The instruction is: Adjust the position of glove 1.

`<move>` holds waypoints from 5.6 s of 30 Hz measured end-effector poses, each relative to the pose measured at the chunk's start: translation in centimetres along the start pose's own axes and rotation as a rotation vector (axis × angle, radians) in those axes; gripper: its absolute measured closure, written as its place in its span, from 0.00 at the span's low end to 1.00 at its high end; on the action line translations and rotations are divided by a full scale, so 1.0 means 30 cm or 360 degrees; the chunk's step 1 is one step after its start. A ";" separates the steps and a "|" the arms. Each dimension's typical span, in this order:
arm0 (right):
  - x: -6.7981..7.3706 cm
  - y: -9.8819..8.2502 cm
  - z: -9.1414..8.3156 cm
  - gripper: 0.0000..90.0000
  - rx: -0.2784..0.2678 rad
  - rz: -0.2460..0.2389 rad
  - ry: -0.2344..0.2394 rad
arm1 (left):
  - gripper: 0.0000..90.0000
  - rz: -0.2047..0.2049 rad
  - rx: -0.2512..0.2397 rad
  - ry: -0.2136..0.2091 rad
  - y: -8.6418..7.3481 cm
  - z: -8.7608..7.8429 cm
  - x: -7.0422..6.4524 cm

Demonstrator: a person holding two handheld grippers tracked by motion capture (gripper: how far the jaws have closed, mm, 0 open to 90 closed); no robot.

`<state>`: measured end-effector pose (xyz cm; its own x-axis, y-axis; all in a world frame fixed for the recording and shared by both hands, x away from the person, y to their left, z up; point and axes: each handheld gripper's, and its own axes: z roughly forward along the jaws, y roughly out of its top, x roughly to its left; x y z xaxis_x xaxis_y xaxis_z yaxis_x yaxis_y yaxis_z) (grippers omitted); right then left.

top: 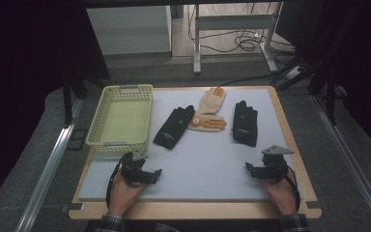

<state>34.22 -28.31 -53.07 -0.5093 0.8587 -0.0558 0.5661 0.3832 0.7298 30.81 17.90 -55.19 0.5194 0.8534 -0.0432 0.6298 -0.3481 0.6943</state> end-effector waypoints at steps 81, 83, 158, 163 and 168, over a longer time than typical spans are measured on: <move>-0.244 0.330 0.192 0.71 0.0044 0.0195 -0.0090 | 0.02 0.0002 -0.0002 -0.0004 -0.002 -0.002 0.001; -0.252 0.330 0.208 0.72 0.0055 0.0200 -0.0098 | 0.02 0.0002 -0.0002 -0.0004 -0.002 -0.002 0.001; 0.178 0.337 -0.031 0.93 0.0070 -0.0124 0.0307 | 0.02 0.0005 -0.0003 -0.0002 -0.002 -0.002 0.001; 0.271 0.361 0.026 0.87 0.0080 -0.0167 0.0425 | 0.02 0.0006 -0.0003 -0.0002 -0.002 -0.002 0.001; 0.352 0.391 0.066 0.74 0.0050 -0.0225 0.0509 | 0.02 -0.0002 -0.0010 -0.0002 -0.002 -0.001 0.000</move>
<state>36.76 -14.07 -46.43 -0.7587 0.6482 0.0649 0.4925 0.5054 0.7086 30.75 17.94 -55.22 0.5194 0.8534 -0.0447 0.6268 -0.3449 0.6987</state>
